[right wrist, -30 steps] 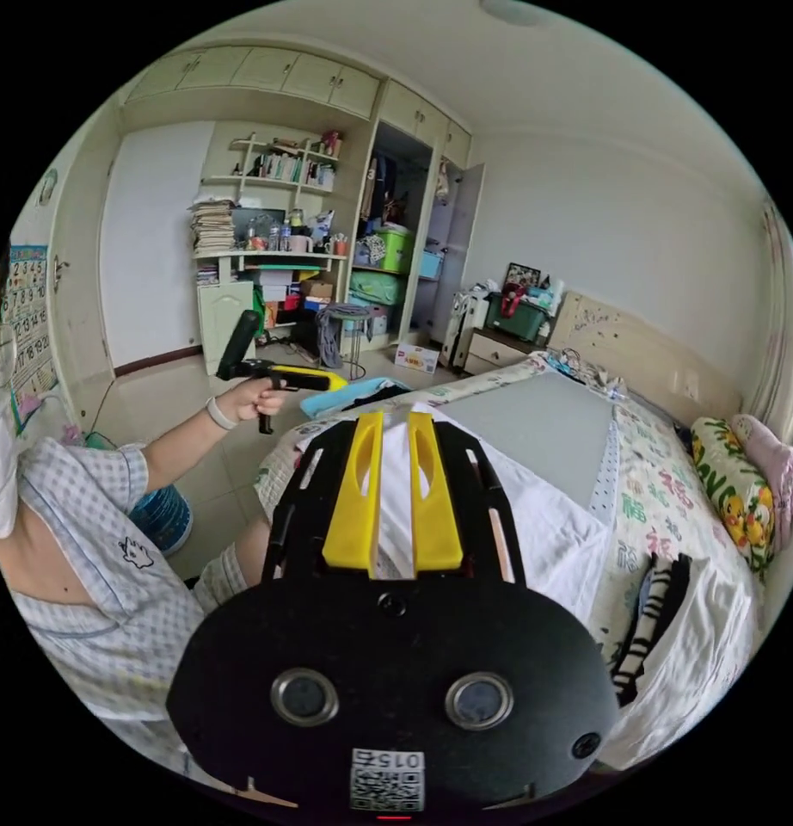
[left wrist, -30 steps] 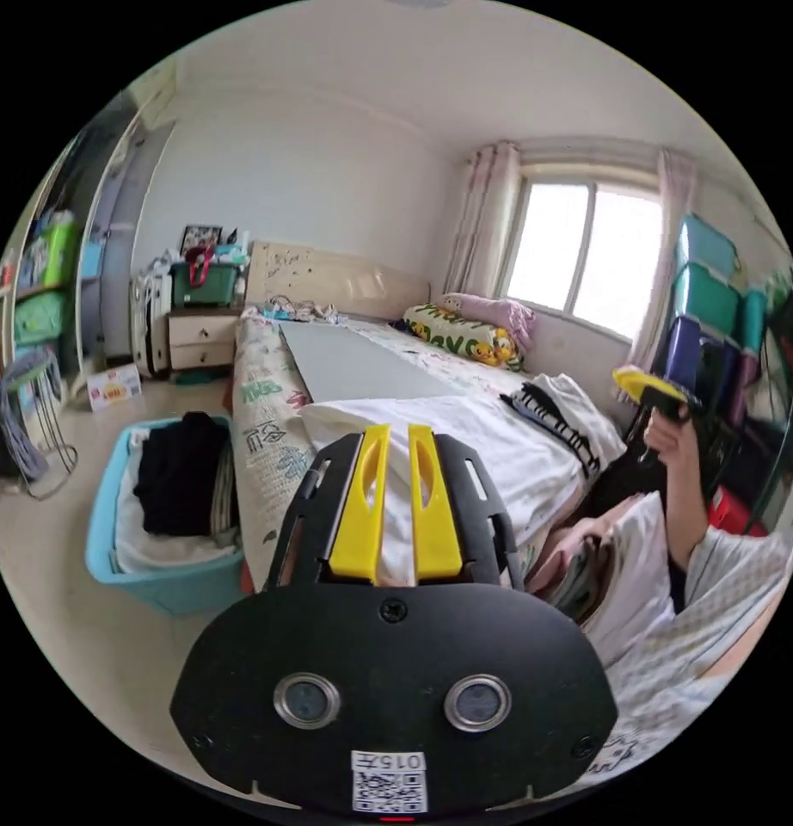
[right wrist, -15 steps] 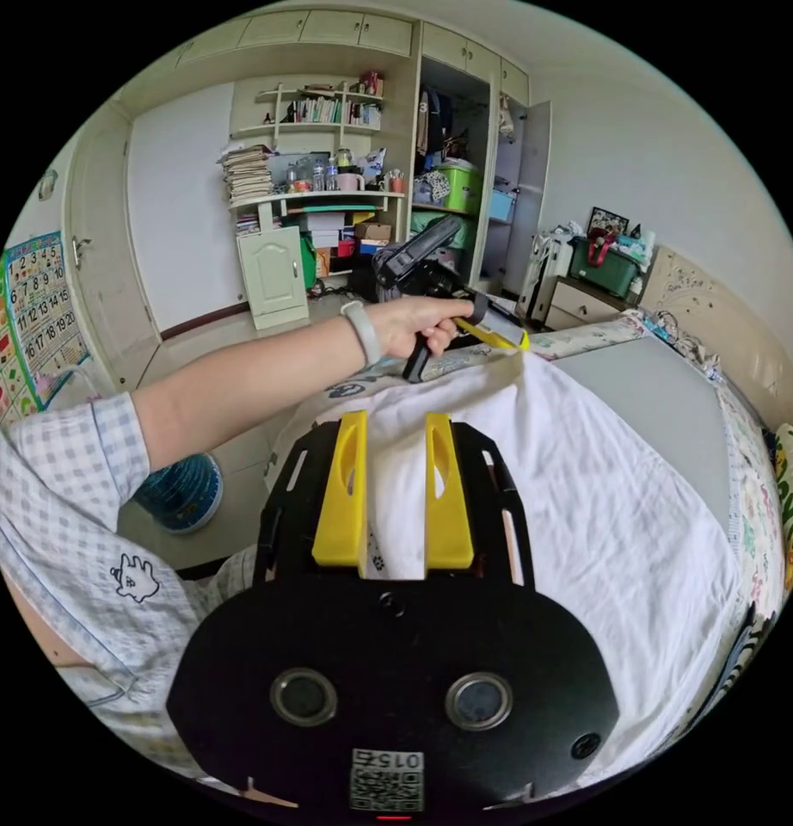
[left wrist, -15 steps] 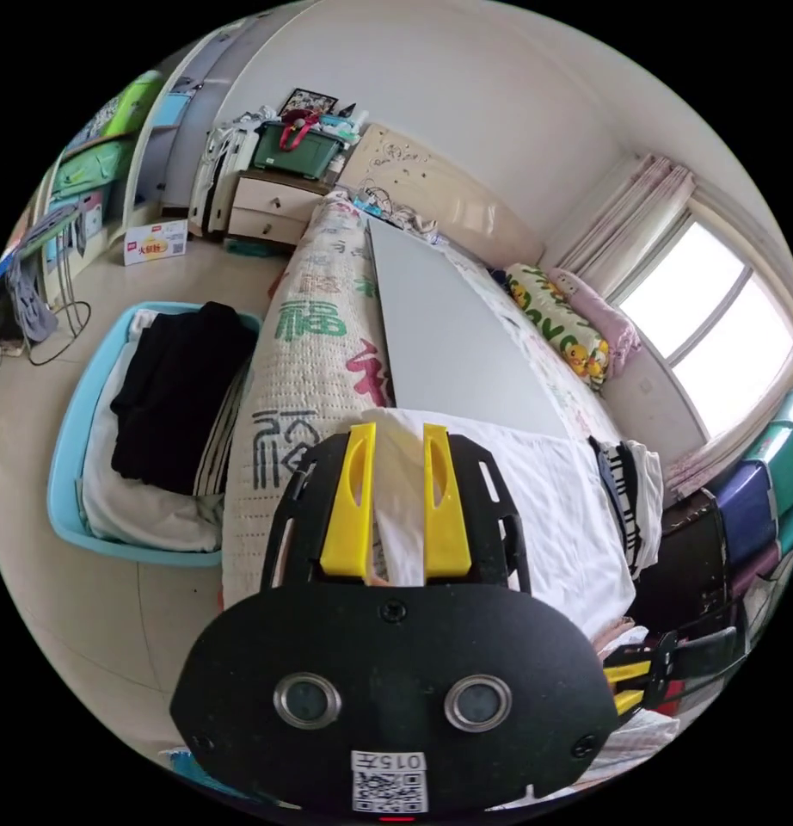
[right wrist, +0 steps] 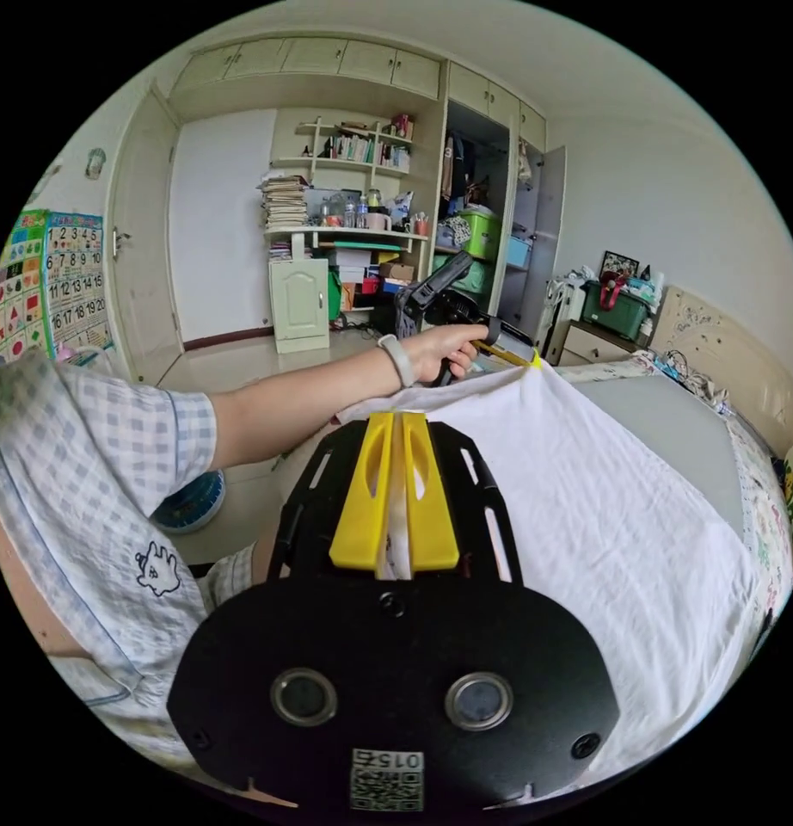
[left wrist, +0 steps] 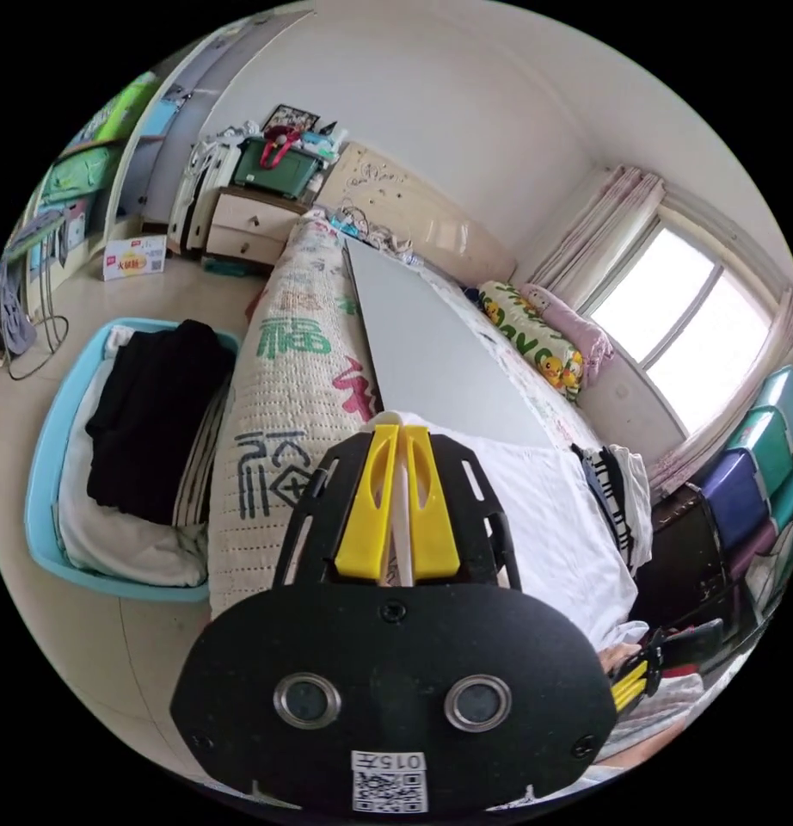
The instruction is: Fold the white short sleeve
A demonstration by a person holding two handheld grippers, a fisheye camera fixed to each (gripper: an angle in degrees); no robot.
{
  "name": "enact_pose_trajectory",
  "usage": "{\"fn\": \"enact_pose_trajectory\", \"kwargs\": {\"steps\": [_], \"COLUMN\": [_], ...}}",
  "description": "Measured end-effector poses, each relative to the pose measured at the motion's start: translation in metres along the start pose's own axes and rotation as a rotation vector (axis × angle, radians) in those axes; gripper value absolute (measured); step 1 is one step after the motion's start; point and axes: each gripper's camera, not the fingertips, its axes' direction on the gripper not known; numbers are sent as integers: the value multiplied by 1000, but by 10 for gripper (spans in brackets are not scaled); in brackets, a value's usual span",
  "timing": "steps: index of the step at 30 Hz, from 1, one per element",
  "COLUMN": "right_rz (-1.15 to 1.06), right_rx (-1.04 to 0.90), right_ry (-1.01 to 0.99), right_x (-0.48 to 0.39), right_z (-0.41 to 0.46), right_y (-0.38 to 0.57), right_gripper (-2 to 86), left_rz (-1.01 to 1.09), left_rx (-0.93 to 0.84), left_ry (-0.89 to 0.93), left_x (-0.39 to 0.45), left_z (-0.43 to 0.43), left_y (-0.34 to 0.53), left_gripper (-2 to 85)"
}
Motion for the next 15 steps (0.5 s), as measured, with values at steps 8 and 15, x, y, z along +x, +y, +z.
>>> {"fn": "enact_pose_trajectory", "kwargs": {"steps": [8, 15], "right_rz": [21, 8], "right_rx": [-78, -43], "right_ry": [5, 73], "right_x": [11, 24], "right_z": [3, -26], "right_y": [-34, -77], "right_gripper": [11, 48], "left_rz": [84, 79], "left_rx": [-151, -144], "left_ry": [-232, -227], "left_x": [35, 47], "left_z": [0, -35], "left_y": [-64, -116], "left_gripper": [4, 7]}}
